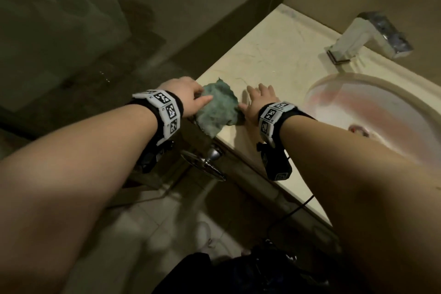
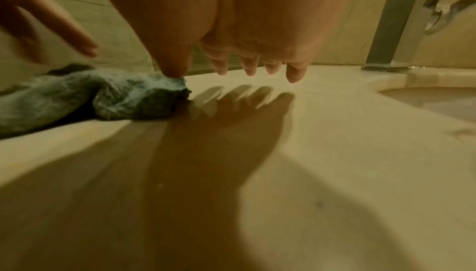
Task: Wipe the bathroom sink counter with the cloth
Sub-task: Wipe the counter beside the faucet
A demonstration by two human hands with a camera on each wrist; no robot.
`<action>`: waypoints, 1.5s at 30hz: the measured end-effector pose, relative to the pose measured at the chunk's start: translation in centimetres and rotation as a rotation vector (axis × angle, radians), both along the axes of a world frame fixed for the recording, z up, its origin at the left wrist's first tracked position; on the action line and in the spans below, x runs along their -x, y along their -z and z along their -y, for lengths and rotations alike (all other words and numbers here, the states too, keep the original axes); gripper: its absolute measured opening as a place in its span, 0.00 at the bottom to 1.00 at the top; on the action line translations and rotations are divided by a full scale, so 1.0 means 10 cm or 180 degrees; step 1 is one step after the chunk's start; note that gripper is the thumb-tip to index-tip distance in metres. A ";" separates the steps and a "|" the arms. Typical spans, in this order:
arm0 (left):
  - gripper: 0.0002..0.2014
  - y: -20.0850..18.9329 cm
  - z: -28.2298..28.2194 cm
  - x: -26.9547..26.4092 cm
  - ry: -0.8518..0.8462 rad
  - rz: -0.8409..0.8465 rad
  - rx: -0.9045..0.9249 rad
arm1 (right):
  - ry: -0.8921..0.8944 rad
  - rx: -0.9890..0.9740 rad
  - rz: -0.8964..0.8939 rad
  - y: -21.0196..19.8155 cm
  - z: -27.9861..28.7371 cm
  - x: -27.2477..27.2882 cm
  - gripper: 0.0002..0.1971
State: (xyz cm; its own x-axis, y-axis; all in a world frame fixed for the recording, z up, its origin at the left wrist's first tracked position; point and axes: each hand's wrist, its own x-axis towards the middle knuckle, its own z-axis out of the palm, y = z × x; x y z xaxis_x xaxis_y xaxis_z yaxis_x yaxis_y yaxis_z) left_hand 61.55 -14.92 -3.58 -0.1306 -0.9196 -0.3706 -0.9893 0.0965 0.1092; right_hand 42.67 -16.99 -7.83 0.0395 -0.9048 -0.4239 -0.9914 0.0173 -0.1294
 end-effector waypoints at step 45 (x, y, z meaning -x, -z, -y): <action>0.28 0.68 -0.28 0.21 -0.0139 0.0033 -0.0324 | 0.0050 -0.0343 -0.0517 0.35 -0.14 -0.13 0.36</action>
